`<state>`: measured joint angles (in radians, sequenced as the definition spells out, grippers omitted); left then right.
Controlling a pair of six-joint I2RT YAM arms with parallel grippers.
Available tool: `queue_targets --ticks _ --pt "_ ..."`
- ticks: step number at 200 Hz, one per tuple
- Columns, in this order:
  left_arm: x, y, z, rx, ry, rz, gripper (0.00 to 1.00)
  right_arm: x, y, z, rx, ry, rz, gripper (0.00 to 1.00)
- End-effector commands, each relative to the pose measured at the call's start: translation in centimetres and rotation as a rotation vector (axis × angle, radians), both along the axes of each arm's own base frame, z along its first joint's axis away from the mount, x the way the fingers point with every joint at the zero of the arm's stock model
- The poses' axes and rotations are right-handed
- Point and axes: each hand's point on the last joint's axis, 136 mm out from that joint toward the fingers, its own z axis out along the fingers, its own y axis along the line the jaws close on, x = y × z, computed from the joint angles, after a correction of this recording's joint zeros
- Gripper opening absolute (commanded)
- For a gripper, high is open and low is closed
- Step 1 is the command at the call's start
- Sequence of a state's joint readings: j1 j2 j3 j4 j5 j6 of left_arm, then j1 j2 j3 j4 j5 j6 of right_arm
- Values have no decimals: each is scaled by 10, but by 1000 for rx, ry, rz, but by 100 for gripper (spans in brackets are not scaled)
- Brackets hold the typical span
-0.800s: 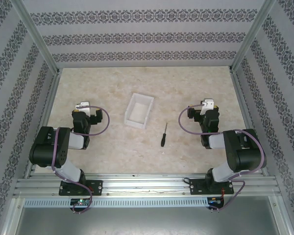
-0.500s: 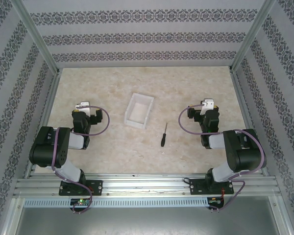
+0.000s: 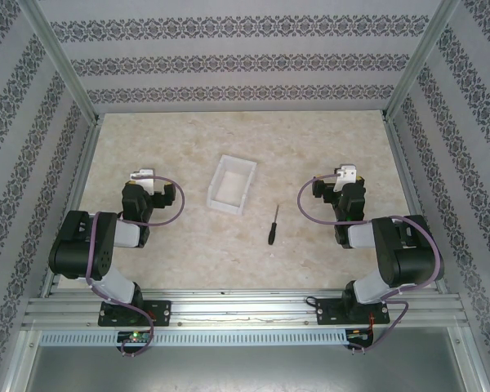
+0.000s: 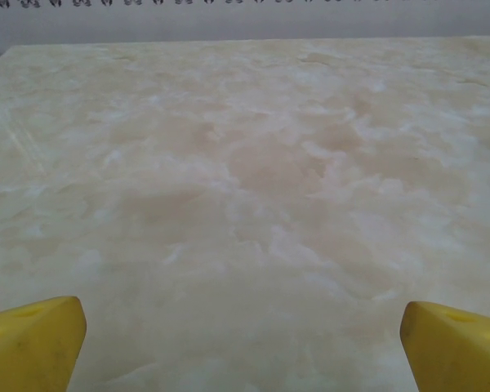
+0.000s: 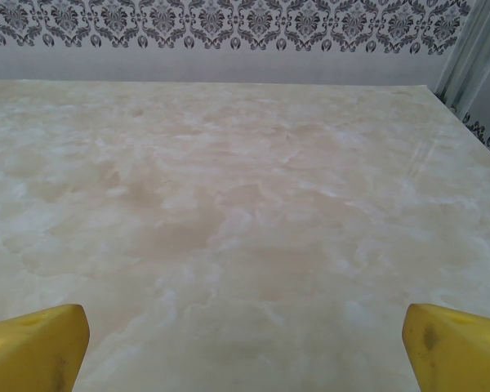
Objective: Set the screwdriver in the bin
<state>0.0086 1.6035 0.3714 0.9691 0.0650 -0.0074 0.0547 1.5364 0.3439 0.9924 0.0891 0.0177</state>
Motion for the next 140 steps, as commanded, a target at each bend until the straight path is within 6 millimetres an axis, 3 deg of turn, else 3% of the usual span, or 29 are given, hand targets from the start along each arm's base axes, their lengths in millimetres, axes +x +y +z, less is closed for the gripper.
queue_targets --ticks 1,17,23,55,86,115,140 --pt "3 -3 5 7 -6 -31 99 0 -1 2 -9 -16 2 98" --pt "2 -3 6 6 -12 -33 99 -2 -3 -5 11 13 4 98" --pt "2 -4 5 6 -8 -39 99 6 -7 5 27 -11 -5 98" --pt "2 -5 15 8 0 -48 99 4 -14 8 30 -23 -45 98" --pt "6 -15 42 6 150 -111 99 -6 -23 30 29 -45 -102 98" --pt "-10 -27 53 -18 270 -184 99 -16 -34 54 35 -68 -180 98" --pt "-23 -32 69 -14 340 -219 99 -26 -32 66 124 60 -241 98"
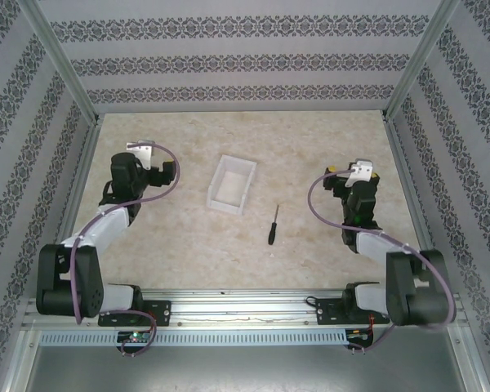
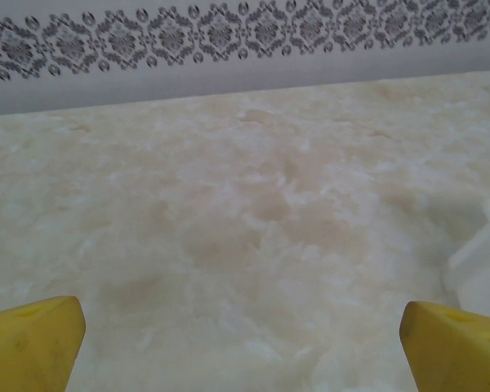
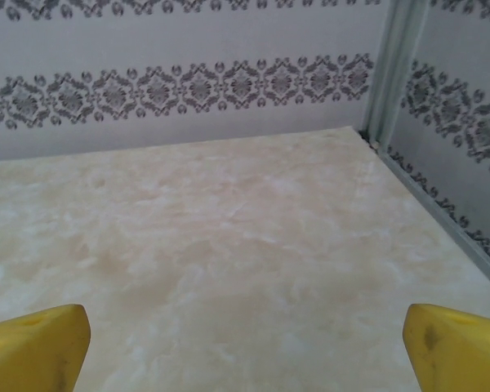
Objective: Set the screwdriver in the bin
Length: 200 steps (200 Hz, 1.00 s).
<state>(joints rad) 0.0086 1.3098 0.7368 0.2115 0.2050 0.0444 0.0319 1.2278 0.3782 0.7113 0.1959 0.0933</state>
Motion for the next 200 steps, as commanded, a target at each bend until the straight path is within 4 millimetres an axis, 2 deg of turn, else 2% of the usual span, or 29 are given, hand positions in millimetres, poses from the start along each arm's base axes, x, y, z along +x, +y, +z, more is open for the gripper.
queue_targets --ticks 1,24,35,44,57,67,89,103,122,148,179,200 --pt "-38 -9 -29 9 249 -75 99 -9 -5 6 95 132 -95 98" --pt "-54 -22 -16 43 310 -195 99 -22 14 34 316 239 -86 98" --pt "-62 -23 -12 50 354 -213 99 -32 43 54 341 271 96 98" --pt "-68 -24 -6 53 376 -226 99 -43 63 62 361 254 216 98" --pt "-76 -24 3 55 379 -233 99 -57 68 72 426 144 262 98" --pt "-79 -21 13 69 357 -216 99 -67 68 75 445 144 260 98" --pt "-86 -21 33 88 328 -215 99 -83 77 49 435 304 237 98" --pt "-89 -20 42 97 327 -212 99 -95 83 30 368 429 216 98" --pt "-92 -20 51 113 322 -217 99 -110 92 13 260 547 206 98" --pt "-96 -19 58 132 314 -217 99 -126 126 -9 215 685 293 91" --pt "-102 -21 56 115 336 -215 99 -136 165 -38 178 823 362 84" --pt "-107 -22 54 111 345 -221 99 -139 187 -57 131 886 377 83"
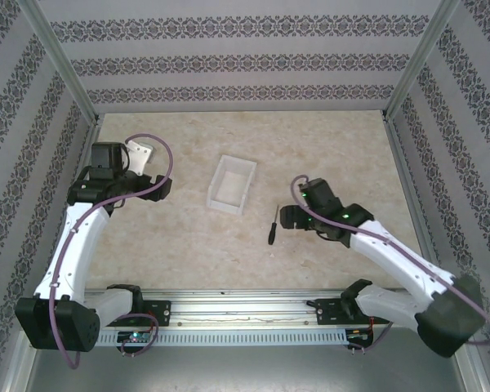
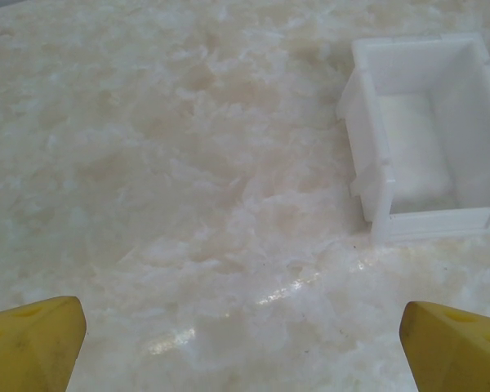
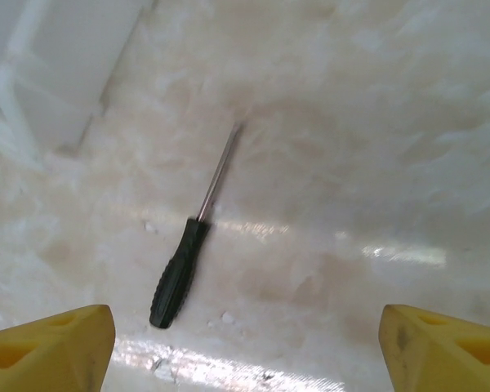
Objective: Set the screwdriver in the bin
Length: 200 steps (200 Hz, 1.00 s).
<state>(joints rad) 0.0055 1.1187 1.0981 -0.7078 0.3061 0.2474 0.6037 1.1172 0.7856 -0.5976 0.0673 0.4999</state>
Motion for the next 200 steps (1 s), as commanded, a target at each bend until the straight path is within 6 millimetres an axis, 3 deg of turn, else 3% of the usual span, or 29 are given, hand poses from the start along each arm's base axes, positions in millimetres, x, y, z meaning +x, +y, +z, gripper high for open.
queue_targets --ticks 1,31,84,164,200 --pt "-14 -3 4 9 16 -19 99 -5 14 -13 -53 57 -3 83" --pt "-20 -3 6 9 6 -18 99 -9 38 -41 -81 142 23 77" --pt "-26 -11 8 -45 14 -24 99 -1 52 -70 -109 194 1 69" --pt "-25 -14 7 -65 20 -28 99 4 51 -100 -196 240 -19 64" --pt "-26 -14 7 -61 7 -36 99 2 40 -106 -246 244 -40 61"
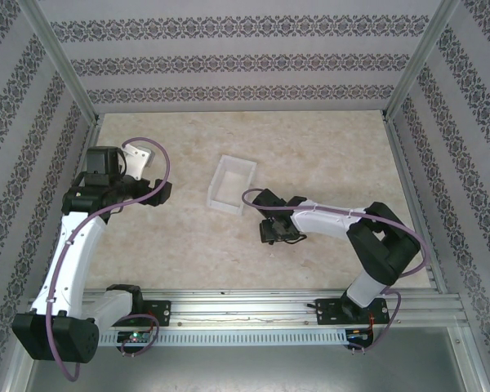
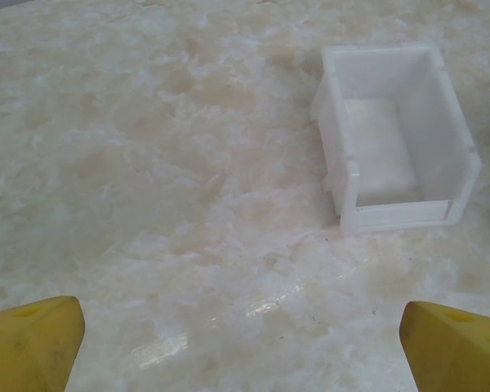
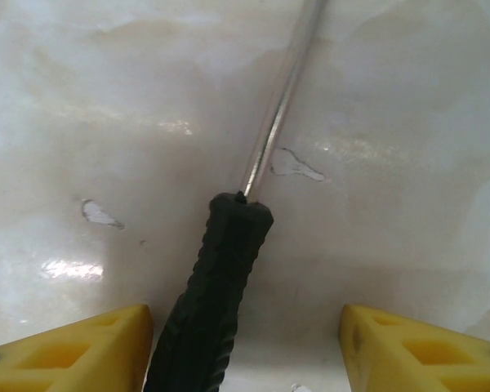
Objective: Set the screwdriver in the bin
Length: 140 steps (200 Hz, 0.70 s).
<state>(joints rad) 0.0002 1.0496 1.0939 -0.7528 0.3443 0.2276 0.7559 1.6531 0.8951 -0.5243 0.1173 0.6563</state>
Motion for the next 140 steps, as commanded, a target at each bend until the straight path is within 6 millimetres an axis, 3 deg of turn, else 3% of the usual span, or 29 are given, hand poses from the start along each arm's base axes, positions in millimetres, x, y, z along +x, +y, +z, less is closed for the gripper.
queue_targets --ticks 1,54,140 --pt "-8 -6 -4 -20 22 -18 99 4 -5 1 -45 -28 -19 61" --pt "-5 -6 -7 -20 39 -16 99 1 -11 -3 -40 -29 -18 47" --pt "-2 -3 -5 7 41 -18 99 -5 -7 -17 8 -10 -19 34"
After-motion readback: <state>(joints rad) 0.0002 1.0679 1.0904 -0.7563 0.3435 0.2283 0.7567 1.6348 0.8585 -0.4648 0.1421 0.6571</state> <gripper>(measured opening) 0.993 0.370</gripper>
